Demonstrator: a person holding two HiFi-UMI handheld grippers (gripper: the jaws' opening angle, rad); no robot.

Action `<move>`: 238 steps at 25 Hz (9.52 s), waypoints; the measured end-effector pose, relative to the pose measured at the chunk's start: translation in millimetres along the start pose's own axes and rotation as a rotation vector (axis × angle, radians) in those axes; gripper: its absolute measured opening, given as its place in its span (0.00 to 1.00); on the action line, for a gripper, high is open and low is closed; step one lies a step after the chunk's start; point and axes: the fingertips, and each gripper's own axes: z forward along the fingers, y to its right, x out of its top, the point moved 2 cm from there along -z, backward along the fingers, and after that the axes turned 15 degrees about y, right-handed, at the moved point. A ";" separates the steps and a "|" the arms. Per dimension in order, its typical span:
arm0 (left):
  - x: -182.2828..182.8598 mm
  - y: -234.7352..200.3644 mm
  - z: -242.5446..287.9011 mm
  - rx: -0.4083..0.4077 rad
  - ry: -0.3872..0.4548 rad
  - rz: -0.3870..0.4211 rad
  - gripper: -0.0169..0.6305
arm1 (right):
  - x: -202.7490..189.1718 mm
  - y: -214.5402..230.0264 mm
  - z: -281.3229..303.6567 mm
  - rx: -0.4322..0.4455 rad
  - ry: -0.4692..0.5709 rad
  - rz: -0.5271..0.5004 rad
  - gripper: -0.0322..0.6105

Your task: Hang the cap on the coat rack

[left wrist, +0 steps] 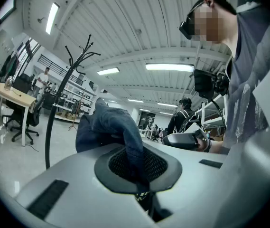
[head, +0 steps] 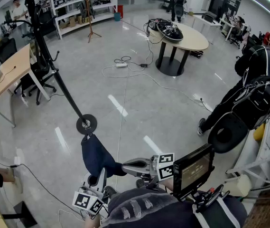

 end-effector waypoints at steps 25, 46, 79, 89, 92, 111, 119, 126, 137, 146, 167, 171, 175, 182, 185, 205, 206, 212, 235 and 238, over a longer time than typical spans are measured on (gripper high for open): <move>8.9 33.0 -49.3 0.162 0.075 0.007 0.05 | -39.2 -42.5 11.5 0.096 -0.147 0.053 0.05; 80.3 -31.0 -167.9 0.164 0.144 0.095 0.05 | -84.1 -76.4 119.7 0.118 -0.212 -0.161 0.05; 89.7 -151.3 35.1 0.368 -0.004 0.195 0.05 | 59.4 105.8 176.7 0.294 -0.347 -0.039 0.06; 106.6 -188.7 28.9 0.407 0.036 0.231 0.05 | 59.2 122.7 219.6 0.308 -0.384 -0.032 0.06; 117.1 -207.9 15.3 0.411 0.058 0.228 0.05 | 51.1 121.1 244.4 0.308 -0.397 -0.048 0.06; 160.9 -348.5 -64.5 0.278 0.156 0.154 0.05 | -18.9 130.2 384.6 0.107 -0.322 -0.105 0.05; 166.1 -387.9 -66.3 0.272 0.176 0.155 0.05 | -25.1 136.4 391.9 0.032 -0.296 -0.132 0.06; 176.0 -401.8 -31.0 0.281 0.152 0.217 0.05 | 3.2 161.3 382.0 0.033 -0.230 -0.112 0.05; 175.5 -383.4 64.6 0.335 0.145 0.309 0.05 | 88.8 209.6 351.6 0.149 -0.192 -0.091 0.06; 165.5 -364.8 79.9 0.479 0.118 0.338 0.05 | 104.2 233.6 339.7 0.243 -0.283 -0.010 0.06; 210.7 -529.4 -54.0 0.314 0.168 0.206 0.05 | -15.7 213.2 559.9 0.176 -0.356 -0.062 0.05; 218.4 -559.5 -80.0 0.303 0.175 0.198 0.05 | -42.9 212.0 598.1 0.166 -0.386 -0.061 0.06; 222.4 -580.2 -98.4 0.313 0.189 0.166 0.05 | -60.0 214.1 622.9 0.154 -0.403 -0.066 0.06; 220.5 -595.1 -117.8 0.326 0.173 0.180 0.05 | -78.2 214.4 640.6 0.156 -0.422 -0.045 0.06; 217.1 -606.5 -112.0 0.342 0.148 0.178 0.05 | -76.0 227.8 650.2 0.156 -0.429 -0.026 0.06; 215.1 -669.2 -37.5 0.408 0.026 0.296 0.05 | -29.3 307.4 702.2 0.266 -0.405 0.008 0.06; 215.8 -669.9 -38.7 0.411 0.027 0.299 0.05 | -29.1 305.4 703.8 0.271 -0.404 0.007 0.06; 219.1 -679.6 -25.6 0.385 0.022 0.305 0.05 | -14.3 304.4 712.9 0.278 -0.383 -0.014 0.06; 229.4 -758.5 43.0 0.160 -0.015 0.341 0.05 | 21.3 363.1 748.9 0.124 -0.291 -0.064 0.05; 238.0 -775.3 36.9 0.116 0.000 0.304 0.05 | 13.0 362.5 770.5 0.094 -0.270 -0.082 0.06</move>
